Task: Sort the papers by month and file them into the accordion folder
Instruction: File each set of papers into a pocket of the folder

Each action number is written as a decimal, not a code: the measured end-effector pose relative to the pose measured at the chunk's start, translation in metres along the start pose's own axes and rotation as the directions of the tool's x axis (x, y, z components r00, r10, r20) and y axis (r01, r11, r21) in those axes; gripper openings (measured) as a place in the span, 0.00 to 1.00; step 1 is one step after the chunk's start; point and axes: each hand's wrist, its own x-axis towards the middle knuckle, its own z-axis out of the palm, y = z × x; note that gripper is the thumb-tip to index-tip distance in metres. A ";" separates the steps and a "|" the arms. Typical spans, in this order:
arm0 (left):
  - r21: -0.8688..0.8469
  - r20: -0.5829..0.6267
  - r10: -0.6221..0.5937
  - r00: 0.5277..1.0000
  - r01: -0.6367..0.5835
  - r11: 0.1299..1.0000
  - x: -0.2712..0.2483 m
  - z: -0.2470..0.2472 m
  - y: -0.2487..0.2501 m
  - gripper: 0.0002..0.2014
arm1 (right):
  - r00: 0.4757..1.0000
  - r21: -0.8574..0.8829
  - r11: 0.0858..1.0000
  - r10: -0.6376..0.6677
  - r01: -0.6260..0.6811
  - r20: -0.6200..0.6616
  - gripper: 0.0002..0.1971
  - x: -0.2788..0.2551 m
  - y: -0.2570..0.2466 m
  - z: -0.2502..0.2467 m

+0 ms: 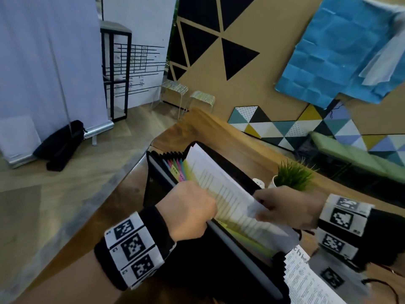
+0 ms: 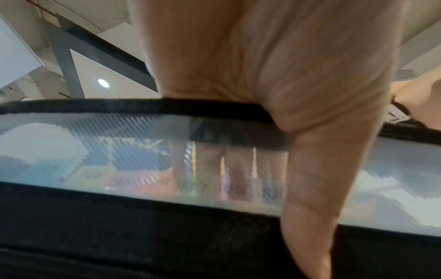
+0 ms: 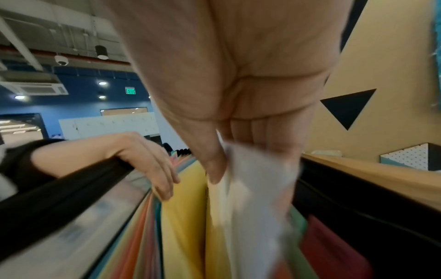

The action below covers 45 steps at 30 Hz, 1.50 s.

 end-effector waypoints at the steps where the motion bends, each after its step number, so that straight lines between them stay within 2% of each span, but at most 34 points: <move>1: -0.006 -0.017 -0.001 1.000 0.001 1.000 -0.004 0.001 -0.002 0.10 | 0.999 -0.033 0.999 -0.016 0.015 -0.029 0.07 -0.007 0.001 0.006; 4: -0.014 -0.071 -0.001 0.997 0.000 1.000 -0.011 0.000 -0.004 0.07 | 0.992 -0.129 0.990 -0.076 0.062 -0.104 0.06 -0.022 -0.006 0.029; 7: -0.022 -0.119 0.005 0.993 -0.008 1.000 -0.013 0.008 -0.003 0.05 | 0.988 0.022 0.991 -0.128 0.130 -0.081 0.07 -0.012 -0.012 0.053; 10: -0.021 -0.079 0.019 0.997 -0.021 1.000 -0.014 0.007 -0.003 0.06 | 0.986 0.035 0.989 -0.140 0.144 -0.096 0.13 -0.001 -0.008 0.065; 14: 0.000 -0.046 0.060 0.997 -0.060 0.998 -0.012 0.011 -0.006 0.12 | 0.955 0.154 0.954 -0.226 0.256 -0.191 0.04 -0.016 -0.010 0.060; 16: -0.067 -0.042 0.084 0.996 -0.087 0.994 -0.016 0.007 -0.008 0.13 | 0.932 0.370 0.889 -0.144 0.270 -0.333 0.07 -0.035 -0.006 0.054; 17: -0.091 -0.028 0.097 0.995 -0.099 0.991 -0.019 0.003 -0.008 0.11 | 0.900 0.492 0.828 -0.033 0.268 -0.435 0.11 -0.045 0.000 0.052; 18: -0.111 -0.011 0.101 0.995 -0.101 0.989 -0.022 0.002 -0.010 0.07 | 0.844 0.609 0.747 0.125 0.266 -0.522 0.13 -0.057 0.008 0.053; 19: -0.122 -0.013 0.112 0.994 -0.113 0.986 -0.025 -0.002 -0.010 0.06 | 0.774 0.713 0.656 0.308 0.249 -0.554 0.13 -0.067 0.019 0.057; 21: -0.060 -0.055 0.127 0.990 -0.130 0.990 -0.032 -0.005 -0.009 0.08 | 0.653 0.842 0.520 0.591 0.141 -0.474 0.08 -0.081 0.049 0.088; 22: -0.049 -0.041 0.110 0.993 -0.112 0.992 -0.036 -0.005 -0.007 0.11 | 0.622 0.871 0.491 0.676 0.021 -0.396 0.06 -0.085 0.063 0.112; 23: -0.073 -0.004 0.090 0.996 -0.090 0.993 -0.039 -0.006 -0.004 0.16 | 0.609 0.870 0.472 0.736 -0.145 -0.298 0.05 -0.087 0.074 0.139; 24: -0.091 0.001 0.069 0.998 -0.068 0.993 -0.042 -0.005 -0.001 0.24 | 0.619 0.846 0.448 0.762 -0.289 -0.192 0.04 -0.087 0.086 0.170; 25: -0.088 0.007 0.038 0.999 -0.038 0.995 -0.044 -0.005 0.001 0.34 | 0.610 0.806 0.365 0.792 -0.466 -0.007 0.07 -0.089 0.096 0.208; 26: -0.061 0.030 0.019 0.999 -0.018 0.998 -0.046 -0.005 0.003 0.41 | 0.595 0.759 0.292 0.789 -0.583 0.153 0.22 -0.086 0.113 0.255; 27: -0.058 0.064 -0.002 0.998 0.005 0.998 -0.046 -0.004 0.006 0.46 | 0.542 0.713 0.236 0.807 -0.661 0.235 0.43 -0.086 0.117 0.290; 28: -0.073 0.100 -0.029 0.995 0.037 0.997 -0.047 -0.002 0.006 0.49 | 0.567 0.691 0.238 0.769 -0.683 0.295 0.68 -0.089 0.109 0.305; 29: -0.097 0.113 -0.049 0.992 0.060 0.994 -0.045 -0.004 0.010 0.51 | 0.563 0.717 0.192 0.761 -0.670 0.322 0.70 -0.092 0.098 0.307; 30: -0.109 0.134 -0.066 0.989 0.080 0.991 -0.044 -0.004 0.012 0.52 | 0.518 0.759 0.117 0.796 -0.640 0.315 0.52 -0.093 0.085 0.303; 31: -0.114 0.164 -0.078 0.983 0.097 0.989 -0.044 -0.005 0.012 0.53 | 0.475 0.766 0.104 0.834 -0.634 0.280 0.54 -0.093 0.075 0.293; 32: -0.116 0.209 -0.097 0.973 0.123 0.986 -0.044 -0.007 0.013 0.52 | 0.488 0.766 0.137 0.836 -0.628 0.250 0.44 -0.093 0.068 0.284; 33: -0.105 0.245 -0.112 0.963 0.141 0.984 -0.043 -0.010 0.016 0.52 | 0.476 0.788 0.124 0.849 -0.603 0.230 0.39 -0.093 0.064 0.276; 34: -0.082 0.266 -0.122 0.956 0.148 0.986 -0.043 -0.011 0.017 0.51 | 0.468 0.777 0.112 0.847 -0.619 0.251 0.37 -0.093 0.068 0.279; 35: -0.064 0.267 -0.123 0.956 0.145 0.987 -0.043 -0.012 0.017 0.50 | 0.464 0.788 0.053 0.831 -0.613 0.305 0.37 -0.092 0.068 0.279; 36: -0.060 0.260 -0.127 0.957 0.147 0.987 -0.042 -0.012 0.017 0.48 | 0.467 0.792 0.032 0.822 -0.610 0.326 0.38 -0.090 0.070 0.282; 40: -0.078 0.202 -0.096 0.975 0.113 0.991 -0.042 -0.003 0.015 0.46 | 0.469 0.778 0.006 0.801 -0.628 0.373 0.39 -0.087 0.076 0.293; 42: -0.076 0.187 -0.075 0.980 0.090 0.993 -0.041 0.000 0.014 0.45 | 0.498 0.765 0.052 0.788 -0.641 0.363 0.37 -0.087 0.086 0.300; 45: -0.077 0.162 -0.046 0.986 0.060 0.995 -0.038 0.003 0.013 0.44 | 0.470 0.740 -0.011 0.766 -0.673 0.439 0.33 -0.086 0.090 0.299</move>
